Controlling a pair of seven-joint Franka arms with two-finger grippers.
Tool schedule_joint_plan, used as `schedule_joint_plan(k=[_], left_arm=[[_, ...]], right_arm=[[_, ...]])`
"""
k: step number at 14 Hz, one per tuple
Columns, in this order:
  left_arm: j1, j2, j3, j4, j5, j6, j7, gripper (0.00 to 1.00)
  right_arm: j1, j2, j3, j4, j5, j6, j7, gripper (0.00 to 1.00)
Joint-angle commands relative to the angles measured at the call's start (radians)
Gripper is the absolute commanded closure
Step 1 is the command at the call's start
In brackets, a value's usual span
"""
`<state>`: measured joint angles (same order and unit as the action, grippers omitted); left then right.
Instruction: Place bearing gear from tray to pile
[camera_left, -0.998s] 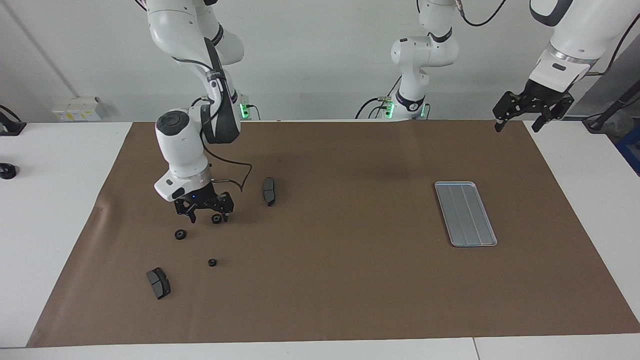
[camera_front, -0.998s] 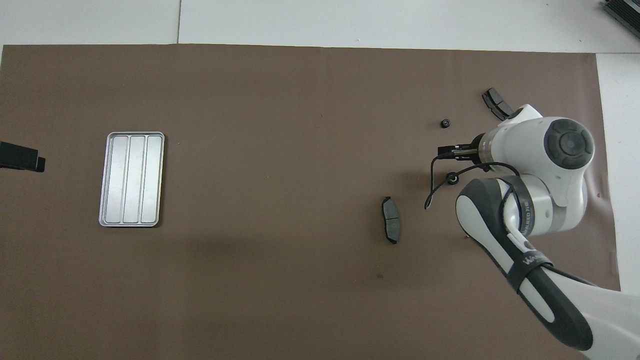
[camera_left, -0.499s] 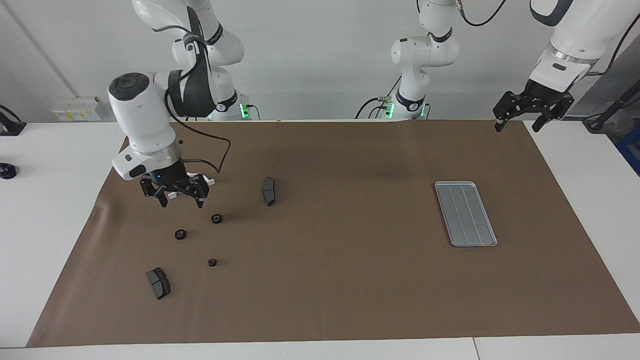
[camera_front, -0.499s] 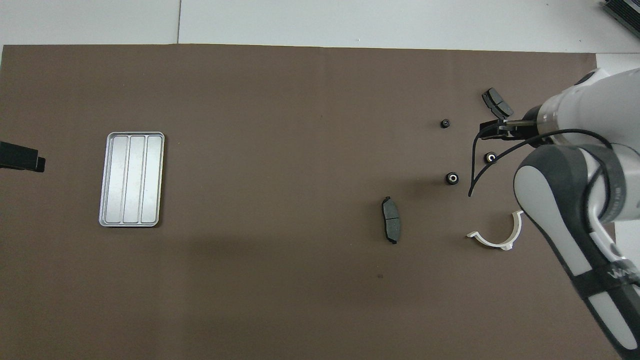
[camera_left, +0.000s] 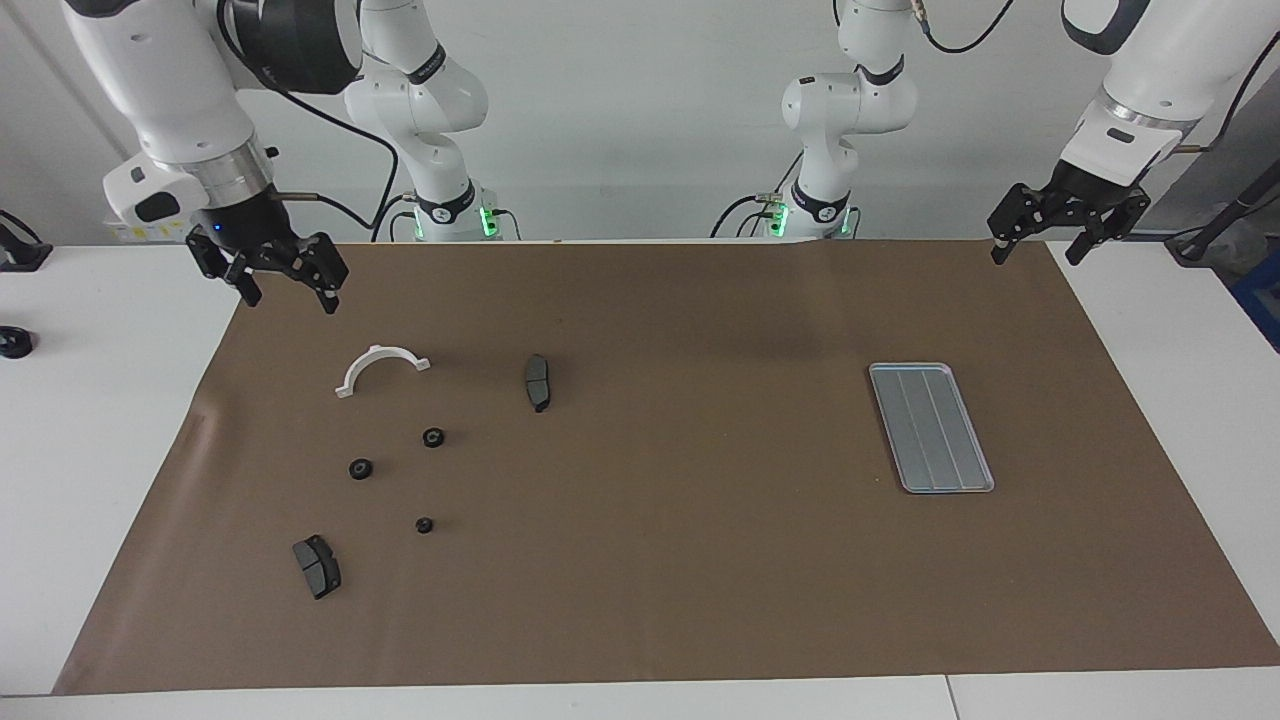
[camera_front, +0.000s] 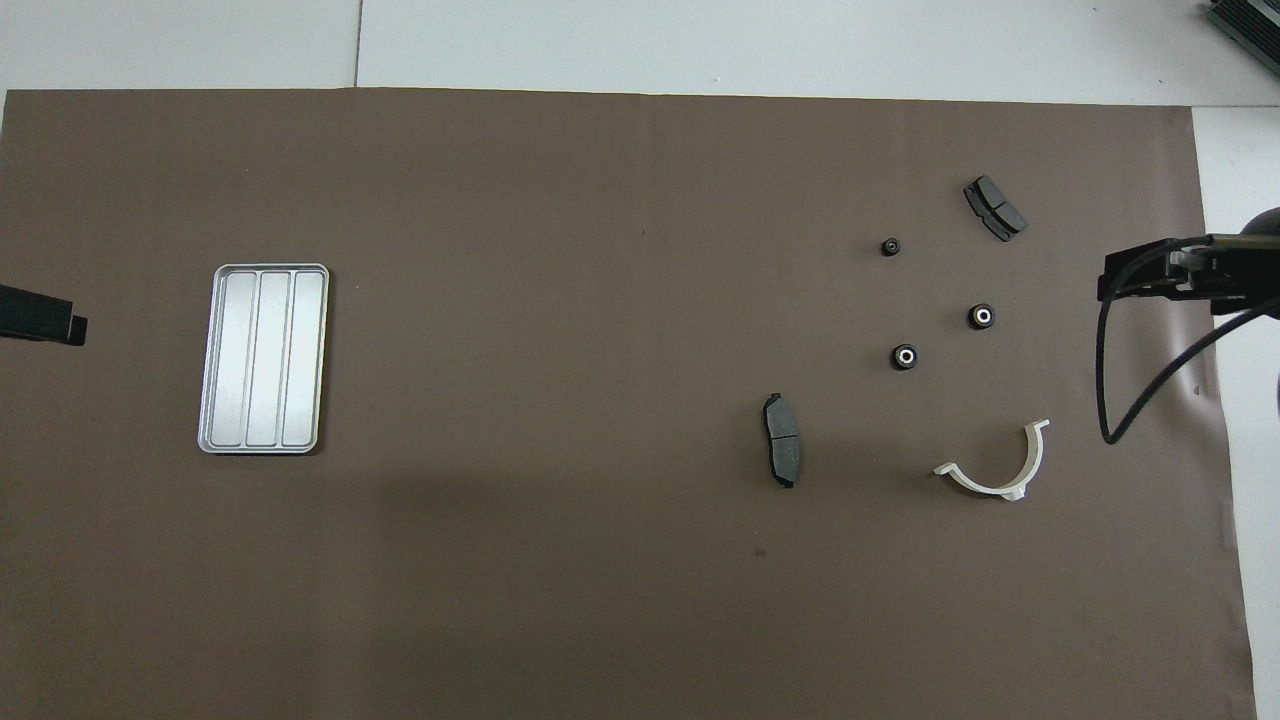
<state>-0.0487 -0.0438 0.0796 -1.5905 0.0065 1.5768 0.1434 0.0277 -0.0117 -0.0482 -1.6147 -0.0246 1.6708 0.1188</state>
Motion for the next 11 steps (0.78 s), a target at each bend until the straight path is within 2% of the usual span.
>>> schedule_joint_plan(k=[1, 6, 11], left_arm=[[0.033, 0.005, -0.017, 0.004, 0.013, -0.014, 0.035, 0.00], [0.065, 0.009, -0.053, 0.009, 0.015, -0.018, 0.035, 0.00], [0.084, 0.009, -0.081, 0.012, 0.013, -0.023, 0.035, 0.00]], right_arm=[[-0.009, -0.008, 0.014, -0.020, 0.011, -0.014, 0.010, 0.00], [-0.003, -0.013, 0.016, -0.019, 0.009, -0.029, 0.005, 0.00], [0.005, -0.007, 0.019, 0.036, 0.008, -0.124, 0.001, 0.00]])
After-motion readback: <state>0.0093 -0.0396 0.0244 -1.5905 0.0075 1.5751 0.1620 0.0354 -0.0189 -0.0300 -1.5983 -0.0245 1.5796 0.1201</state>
